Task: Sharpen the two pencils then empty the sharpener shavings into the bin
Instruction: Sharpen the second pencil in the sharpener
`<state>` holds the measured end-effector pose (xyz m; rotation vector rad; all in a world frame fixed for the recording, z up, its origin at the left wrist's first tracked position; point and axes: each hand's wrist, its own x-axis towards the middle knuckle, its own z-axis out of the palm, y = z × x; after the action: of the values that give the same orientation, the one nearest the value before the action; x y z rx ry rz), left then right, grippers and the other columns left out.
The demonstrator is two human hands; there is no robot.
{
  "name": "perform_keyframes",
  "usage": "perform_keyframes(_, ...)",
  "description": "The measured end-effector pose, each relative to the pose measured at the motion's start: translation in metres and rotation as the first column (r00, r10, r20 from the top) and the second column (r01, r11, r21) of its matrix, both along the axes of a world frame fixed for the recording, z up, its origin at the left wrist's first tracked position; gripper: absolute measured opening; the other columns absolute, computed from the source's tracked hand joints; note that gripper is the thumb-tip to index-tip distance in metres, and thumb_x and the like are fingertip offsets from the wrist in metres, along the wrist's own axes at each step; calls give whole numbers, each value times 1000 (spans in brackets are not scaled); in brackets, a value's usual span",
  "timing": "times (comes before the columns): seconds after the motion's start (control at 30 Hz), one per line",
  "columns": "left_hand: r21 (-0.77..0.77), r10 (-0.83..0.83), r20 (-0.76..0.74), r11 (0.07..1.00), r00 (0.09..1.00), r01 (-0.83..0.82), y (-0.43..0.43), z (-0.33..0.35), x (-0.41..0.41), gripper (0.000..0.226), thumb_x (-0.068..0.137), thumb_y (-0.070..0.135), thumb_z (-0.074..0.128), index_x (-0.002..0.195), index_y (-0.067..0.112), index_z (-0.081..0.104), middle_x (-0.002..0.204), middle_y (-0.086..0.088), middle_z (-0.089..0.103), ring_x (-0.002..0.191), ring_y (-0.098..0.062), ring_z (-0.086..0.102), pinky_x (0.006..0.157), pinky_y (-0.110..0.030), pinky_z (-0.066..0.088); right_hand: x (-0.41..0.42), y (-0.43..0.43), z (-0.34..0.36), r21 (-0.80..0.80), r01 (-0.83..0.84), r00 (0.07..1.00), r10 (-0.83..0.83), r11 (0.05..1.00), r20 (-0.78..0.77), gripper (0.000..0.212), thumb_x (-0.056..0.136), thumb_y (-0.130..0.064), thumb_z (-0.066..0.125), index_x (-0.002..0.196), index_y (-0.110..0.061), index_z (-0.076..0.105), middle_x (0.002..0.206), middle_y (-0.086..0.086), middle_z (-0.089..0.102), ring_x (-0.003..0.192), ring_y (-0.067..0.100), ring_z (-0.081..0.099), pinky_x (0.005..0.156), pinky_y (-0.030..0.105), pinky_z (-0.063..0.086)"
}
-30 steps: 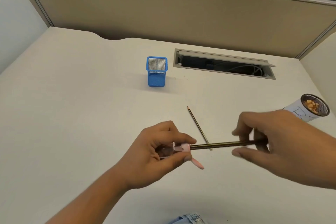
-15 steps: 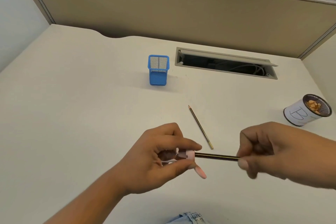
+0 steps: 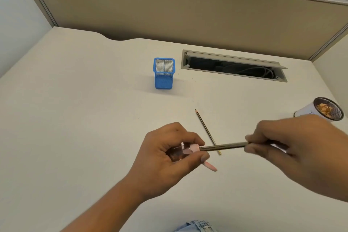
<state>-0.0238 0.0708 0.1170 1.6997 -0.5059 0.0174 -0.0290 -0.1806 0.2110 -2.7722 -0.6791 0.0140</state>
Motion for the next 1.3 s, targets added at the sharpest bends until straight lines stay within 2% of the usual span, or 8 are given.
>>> perform_keyframes(0.1,59,-45,13,997,999,44,1,-2,1,14,81,33,75,93,26,75,78,10,61,57,-14,52,53,-12,37,0,-5,-4,171,246,919,-174,954,-353,27,76,-71,56,81,-46,64,63,-23,70,48,1,57,43,15,43)
perform_keyframes(0.47,-63,-17,-62,998,998,13,-3,-2,-1,10,81,40,74,88,33,75,75,12,61,66,-7,52,57,-13,36,11,-10,-2,-246,-305,787,389,920,479,14,91,-18,70,82,-8,74,77,5,74,57,31,61,51,35,48)
perform_keyframes(0.6,-22,-33,4,999,999,33,-2,-4,0,12,82,32,75,92,26,76,78,7,62,63,-15,56,52,-16,40,5,2,2,-21,79,995,-80,997,-60,17,85,-55,59,81,-41,67,68,-19,72,55,5,61,46,29,51)
perform_keyframes(0.77,34,-114,41,993,993,112,-4,-8,-5,12,84,28,76,93,22,77,80,8,60,56,-5,52,53,-9,35,23,-5,11,-33,260,711,-215,965,-670,7,82,-49,71,81,-42,70,72,-15,77,44,5,47,46,23,40)
perform_keyframes(0.93,-11,-56,-39,998,998,56,4,-7,0,9,84,35,74,91,30,77,78,9,60,59,-16,53,53,-14,37,17,-5,12,-20,-135,985,132,991,-114,20,78,-62,55,93,-48,54,79,-31,64,67,-14,58,52,5,43)
perform_keyframes(1.13,-58,24,-45,998,999,-27,2,-1,2,9,82,38,74,90,34,77,75,4,61,62,-5,51,56,-9,35,21,-13,4,-312,-349,767,461,884,447,13,94,-17,66,88,-8,74,81,7,74,60,33,62,52,38,50)
perform_keyframes(1.2,-41,39,-19,998,999,-40,2,-2,3,11,82,35,75,91,31,77,77,4,62,61,-7,53,55,-10,36,15,-12,0,-179,-299,876,344,937,338,18,96,-36,60,87,-24,69,72,-3,73,56,25,62,47,33,50)
perform_keyframes(1.3,16,-45,31,999,999,45,0,-5,-1,13,82,29,76,94,24,78,79,6,62,56,-7,56,52,-10,37,13,-7,6,14,189,906,-169,982,-387,40,70,-75,56,79,-37,66,62,-10,70,48,5,55,45,29,50)
